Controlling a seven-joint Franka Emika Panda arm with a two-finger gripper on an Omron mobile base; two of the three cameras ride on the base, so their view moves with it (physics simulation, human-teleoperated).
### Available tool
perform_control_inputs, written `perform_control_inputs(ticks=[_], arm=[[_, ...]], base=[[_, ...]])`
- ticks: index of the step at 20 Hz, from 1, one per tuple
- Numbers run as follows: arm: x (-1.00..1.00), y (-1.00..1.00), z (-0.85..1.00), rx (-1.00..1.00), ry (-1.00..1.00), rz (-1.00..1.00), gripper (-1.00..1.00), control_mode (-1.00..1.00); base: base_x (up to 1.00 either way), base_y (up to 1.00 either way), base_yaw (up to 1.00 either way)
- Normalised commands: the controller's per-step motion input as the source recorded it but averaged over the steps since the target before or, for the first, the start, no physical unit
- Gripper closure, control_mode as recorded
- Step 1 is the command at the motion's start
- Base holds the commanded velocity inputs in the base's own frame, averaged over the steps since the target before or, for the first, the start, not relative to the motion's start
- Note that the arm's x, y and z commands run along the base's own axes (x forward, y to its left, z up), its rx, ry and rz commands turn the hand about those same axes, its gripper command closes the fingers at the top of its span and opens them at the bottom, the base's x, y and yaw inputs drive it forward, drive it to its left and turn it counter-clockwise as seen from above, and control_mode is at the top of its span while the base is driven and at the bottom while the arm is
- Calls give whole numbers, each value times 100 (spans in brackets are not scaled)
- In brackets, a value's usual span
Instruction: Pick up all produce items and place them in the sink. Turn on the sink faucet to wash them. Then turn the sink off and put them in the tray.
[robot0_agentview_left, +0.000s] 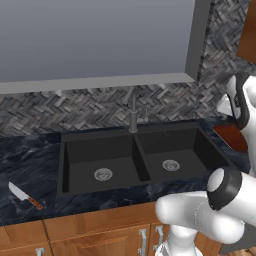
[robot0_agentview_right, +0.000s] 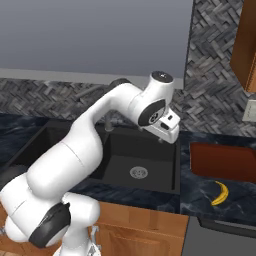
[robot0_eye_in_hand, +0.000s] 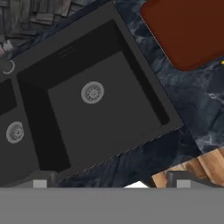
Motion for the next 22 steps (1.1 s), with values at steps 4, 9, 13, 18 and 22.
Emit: perform_control_inputs(ticks=[4,9,13,18,22], arm=[[-4,-94,-24,0,3,-16,-100,-100],[-12,-84,-43,0,4,-12,-100,-100],[-15,-62,-48,0,3,-6,-100,-100],[-8,-44,-38,0,1,-2,-100,-100],[-4,-36,-29,0,0,0,-100,-100]], base=[[0,0,0],[0,0,0],[0,0,0],[0,0,0],[0,0,0]])
